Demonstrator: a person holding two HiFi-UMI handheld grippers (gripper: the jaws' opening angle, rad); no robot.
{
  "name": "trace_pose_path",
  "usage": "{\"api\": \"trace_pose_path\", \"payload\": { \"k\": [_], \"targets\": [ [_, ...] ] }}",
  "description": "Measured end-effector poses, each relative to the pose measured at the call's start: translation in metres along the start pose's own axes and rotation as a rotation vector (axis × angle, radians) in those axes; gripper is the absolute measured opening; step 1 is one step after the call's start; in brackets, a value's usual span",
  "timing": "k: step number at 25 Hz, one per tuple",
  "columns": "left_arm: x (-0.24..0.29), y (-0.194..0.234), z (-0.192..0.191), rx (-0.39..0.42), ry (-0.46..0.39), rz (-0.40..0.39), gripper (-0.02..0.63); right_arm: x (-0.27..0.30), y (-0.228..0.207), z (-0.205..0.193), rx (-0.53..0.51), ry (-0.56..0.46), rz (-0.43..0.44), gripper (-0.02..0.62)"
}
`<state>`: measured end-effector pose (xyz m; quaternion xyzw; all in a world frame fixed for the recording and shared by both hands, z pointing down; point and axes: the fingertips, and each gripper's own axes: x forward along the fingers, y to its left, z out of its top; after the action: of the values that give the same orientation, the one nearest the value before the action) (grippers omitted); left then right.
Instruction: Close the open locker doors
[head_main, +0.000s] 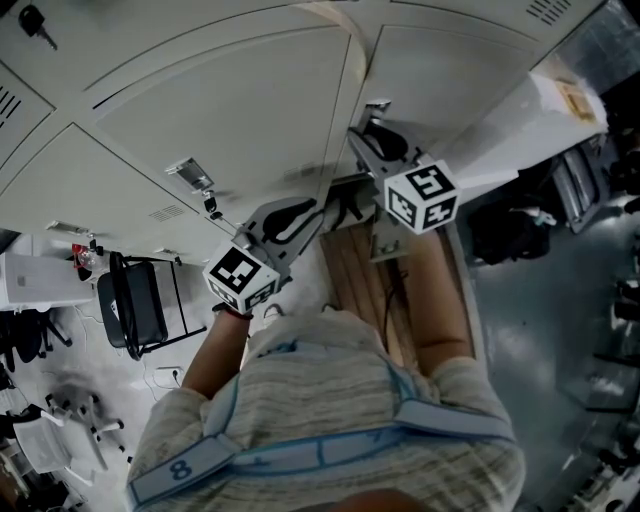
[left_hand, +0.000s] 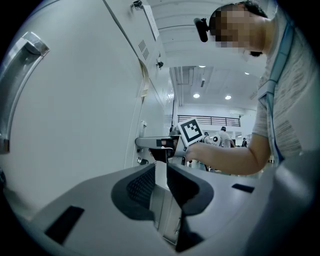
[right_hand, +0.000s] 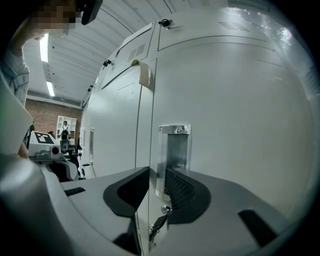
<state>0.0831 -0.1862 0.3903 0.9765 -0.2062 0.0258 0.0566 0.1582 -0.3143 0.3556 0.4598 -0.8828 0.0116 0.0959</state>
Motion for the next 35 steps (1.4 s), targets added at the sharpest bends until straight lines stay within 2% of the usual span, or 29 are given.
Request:
{"api": "trace_pose_path", "payload": {
  "k": [7, 13, 18, 24, 35],
  "targets": [
    [0.001, 0.0, 0.0, 0.012, 0.003, 0.003, 0.062, 0.0, -0.001, 0.0, -0.003, 0.0, 0.002, 0.101],
    [0.0, 0.004, -0.001, -0.015, 0.008, 0.024, 0.061, 0.0, 0.0, 0.0, -0.004, 0.0, 0.006, 0.101],
    [-0.001, 0.002, 0.005, -0.065, -0.039, 0.004, 0.061, 0.0, 0.0, 0.0, 0.002, 0.002, 0.003, 0.101],
    [-0.004, 0.002, 0.011, -0.068, -0.059, 0.01, 0.061, 0.0, 0.0, 0.0, 0.01, 0.004, 0.004, 0.101],
    [-0.003, -0.005, 0.01, -0.053, -0.046, 0.009, 0.061, -0.002, -0.002, 0.006, 0.022, -0.018, -0.002, 0.101]
  ]
}}
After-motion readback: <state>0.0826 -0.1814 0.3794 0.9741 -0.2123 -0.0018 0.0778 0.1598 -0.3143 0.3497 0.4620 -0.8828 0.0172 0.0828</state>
